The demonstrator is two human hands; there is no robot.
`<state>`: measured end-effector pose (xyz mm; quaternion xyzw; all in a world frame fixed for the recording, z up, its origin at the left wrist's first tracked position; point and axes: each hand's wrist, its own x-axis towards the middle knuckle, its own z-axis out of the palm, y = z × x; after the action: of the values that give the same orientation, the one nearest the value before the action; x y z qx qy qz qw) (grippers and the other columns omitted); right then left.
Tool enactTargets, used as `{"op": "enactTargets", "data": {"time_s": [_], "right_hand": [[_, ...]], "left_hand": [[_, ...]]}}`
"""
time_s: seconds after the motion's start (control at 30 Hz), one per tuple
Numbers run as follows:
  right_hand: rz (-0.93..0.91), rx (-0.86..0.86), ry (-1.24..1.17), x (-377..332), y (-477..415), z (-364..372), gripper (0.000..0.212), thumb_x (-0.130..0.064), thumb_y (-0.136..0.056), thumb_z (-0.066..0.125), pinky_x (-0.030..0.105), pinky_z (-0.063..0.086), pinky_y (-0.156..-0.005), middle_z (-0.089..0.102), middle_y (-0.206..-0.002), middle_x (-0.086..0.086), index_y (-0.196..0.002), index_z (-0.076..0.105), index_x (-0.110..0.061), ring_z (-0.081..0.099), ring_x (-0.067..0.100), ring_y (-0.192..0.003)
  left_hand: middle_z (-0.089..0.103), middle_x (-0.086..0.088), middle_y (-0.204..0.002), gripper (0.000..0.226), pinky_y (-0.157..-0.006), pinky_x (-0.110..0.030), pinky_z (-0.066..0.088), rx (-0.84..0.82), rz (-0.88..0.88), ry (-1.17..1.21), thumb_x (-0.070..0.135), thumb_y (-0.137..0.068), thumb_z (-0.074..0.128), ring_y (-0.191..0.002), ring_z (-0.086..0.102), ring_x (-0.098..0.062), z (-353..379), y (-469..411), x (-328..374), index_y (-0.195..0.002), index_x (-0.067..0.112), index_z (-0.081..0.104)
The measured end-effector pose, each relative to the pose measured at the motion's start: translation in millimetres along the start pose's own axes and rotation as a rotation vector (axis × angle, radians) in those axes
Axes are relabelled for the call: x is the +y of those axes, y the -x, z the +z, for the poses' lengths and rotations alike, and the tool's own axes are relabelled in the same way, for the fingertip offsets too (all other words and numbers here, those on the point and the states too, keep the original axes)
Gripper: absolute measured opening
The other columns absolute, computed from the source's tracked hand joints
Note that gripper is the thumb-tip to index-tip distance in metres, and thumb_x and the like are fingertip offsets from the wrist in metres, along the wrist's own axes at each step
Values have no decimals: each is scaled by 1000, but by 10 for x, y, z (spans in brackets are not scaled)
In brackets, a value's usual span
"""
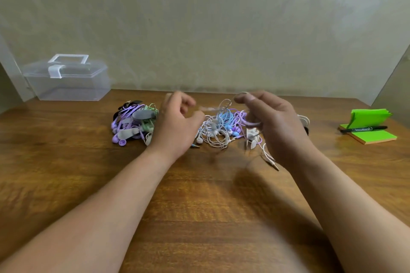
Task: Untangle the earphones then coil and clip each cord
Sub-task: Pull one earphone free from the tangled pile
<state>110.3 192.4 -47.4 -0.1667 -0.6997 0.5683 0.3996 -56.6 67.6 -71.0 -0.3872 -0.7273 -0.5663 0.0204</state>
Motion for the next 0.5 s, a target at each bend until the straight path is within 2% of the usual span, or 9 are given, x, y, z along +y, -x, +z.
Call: {"op": "enactTargets", "data": {"time_s": [0.07, 0.13, 0.17, 0.23, 0.3, 0.4, 0.47, 0.5], "right_hand": [[3, -89, 5, -21, 22, 23, 21, -20, -102, 61, 25, 42, -72, 56, -65, -8, -94, 78, -10, 47, 15, -69], [-3, -165, -44, -34, 42, 44, 24, -16, -103, 58, 35, 44, -81, 58, -76, 13, -88, 74, -8, 55, 21, -78], [-7, -188, -64, -38, 46, 44, 25, -15, -103, 57, 39, 47, -84, 61, -83, 19, -85, 73, -10, 59, 24, -83], [-6, -198, -90, -43, 38, 33, 27, -14, -101, 56, 43, 47, -83, 64, -86, 17, -78, 72, -14, 61, 27, -85], [9, -165, -107, -43, 17, 12, 28, -18, -92, 55, 43, 45, -82, 67, -87, 15, -69, 71, -18, 60, 28, -85], [99, -73, -201, -13, -27, -19, 28, -24, -83, 51, 44, 47, -83, 70, -84, 16, -57, 62, -20, 62, 29, -84], [160, 10, -175, 21, -55, -28, 29, -37, -86, 57, 45, 50, -86, 73, -87, 15, -67, 57, -15, 68, 30, -89], [147, 56, -49, 45, -60, -49, 37, -47, -88, 64, 44, 52, -87, 74, -94, 13, -77, 59, -12, 70, 28, -94]], "left_hand": [[58, 12, -125, 42, -100, -23, 42, -205, 149, 104, 28, -88, 55, -122, 53, -2, 15, 33, 39, -129, 27, 62], [63, 13, -133, 39, -108, -27, 44, -433, 191, 173, 29, -100, 58, -129, 55, 0, 53, 105, 78, -139, 28, 58], [69, 12, -125, 31, -105, -31, 48, -492, 184, 162, 29, -102, 62, -121, 61, -3, 79, 130, 83, -133, 28, 62], [76, -3, -99, 13, -88, -36, 55, -532, 100, 187, 25, -101, 67, -91, 70, -16, 106, 154, 105, -112, 17, 69], [74, -17, -85, 14, -68, -31, 54, -522, 31, 279, 18, -99, 68, -68, 65, -20, 102, 141, 114, -99, 5, 67], [73, -20, -79, 17, -60, -27, 54, -485, -7, 381, 13, -97, 68, -62, 68, -22, 94, 111, 94, -93, -1, 60], [71, -22, -78, 22, -60, -33, 57, -460, -19, 402, 14, -96, 70, -63, 71, -30, 106, 95, 58, -89, -1, 56], [70, -21, -77, 24, -61, -37, 59, -439, 1, 362, 16, -95, 72, -64, 73, -32, 114, 94, 51, -87, 0, 56]]}}
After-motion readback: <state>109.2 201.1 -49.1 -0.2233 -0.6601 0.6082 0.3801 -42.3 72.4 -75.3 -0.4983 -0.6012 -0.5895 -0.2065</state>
